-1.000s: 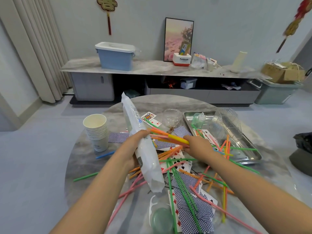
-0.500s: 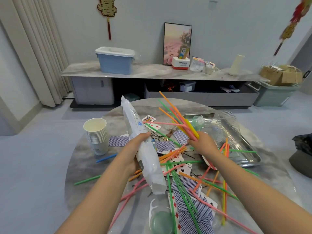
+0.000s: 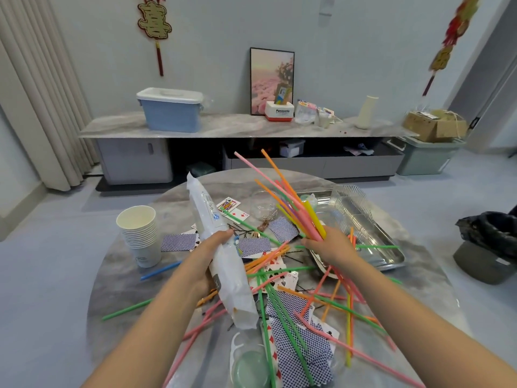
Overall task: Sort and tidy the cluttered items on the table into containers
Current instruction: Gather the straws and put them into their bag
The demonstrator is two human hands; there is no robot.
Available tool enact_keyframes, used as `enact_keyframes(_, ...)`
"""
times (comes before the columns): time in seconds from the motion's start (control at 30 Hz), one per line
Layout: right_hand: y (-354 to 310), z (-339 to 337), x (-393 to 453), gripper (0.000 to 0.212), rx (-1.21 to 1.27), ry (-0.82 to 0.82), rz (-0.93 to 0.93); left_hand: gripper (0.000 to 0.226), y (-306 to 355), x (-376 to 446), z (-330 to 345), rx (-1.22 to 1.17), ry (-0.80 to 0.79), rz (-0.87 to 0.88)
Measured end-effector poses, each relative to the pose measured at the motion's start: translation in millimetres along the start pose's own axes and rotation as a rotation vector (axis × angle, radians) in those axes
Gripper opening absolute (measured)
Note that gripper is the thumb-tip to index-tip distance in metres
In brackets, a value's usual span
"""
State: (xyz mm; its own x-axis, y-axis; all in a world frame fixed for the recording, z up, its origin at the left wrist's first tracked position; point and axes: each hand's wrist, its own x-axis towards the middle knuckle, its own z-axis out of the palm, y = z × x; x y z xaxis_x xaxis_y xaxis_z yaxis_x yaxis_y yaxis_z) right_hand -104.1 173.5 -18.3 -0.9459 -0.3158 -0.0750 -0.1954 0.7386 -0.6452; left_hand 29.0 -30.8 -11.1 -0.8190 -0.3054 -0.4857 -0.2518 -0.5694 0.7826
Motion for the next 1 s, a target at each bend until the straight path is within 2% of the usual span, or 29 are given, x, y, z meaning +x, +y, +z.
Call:
enact_keyframes(0.13, 1.1, 9.1, -10.9, 0.020, 0.347, 0.077, -0.031, 0.019, -1.4, 0.1, 0.0, 0.000, -0.001, 0.005)
enact_keyframes(0.3, -11.7, 24.3, -11.0, 0.026, 0.683, 0.215, -0.012, 0.018, -2.3, -1.9, 2.2, 0.006, -0.022, 0.016)
enact_keyframes(0.47, -8.3, 42.1, -14.9, 0.025, 0.774, 0.335, 0.001, 0.014, -2.1, -2.9, 3.6, 0.000, -0.030, 0.018)
enact_keyframes(0.87, -1.7, 44.0, -19.0, 0.020, 0.714, 0.453, 0.010, 0.016, -2.1, -3.5, 5.1, 0.002, -0.044, 0.037)
enact_keyframes(1.0, -5.7, 41.2, -19.6, 0.020, 0.786, 0.478, 0.031, 0.020, -3.7, -1.4, 4.3, 0.005, -0.065, 0.053)
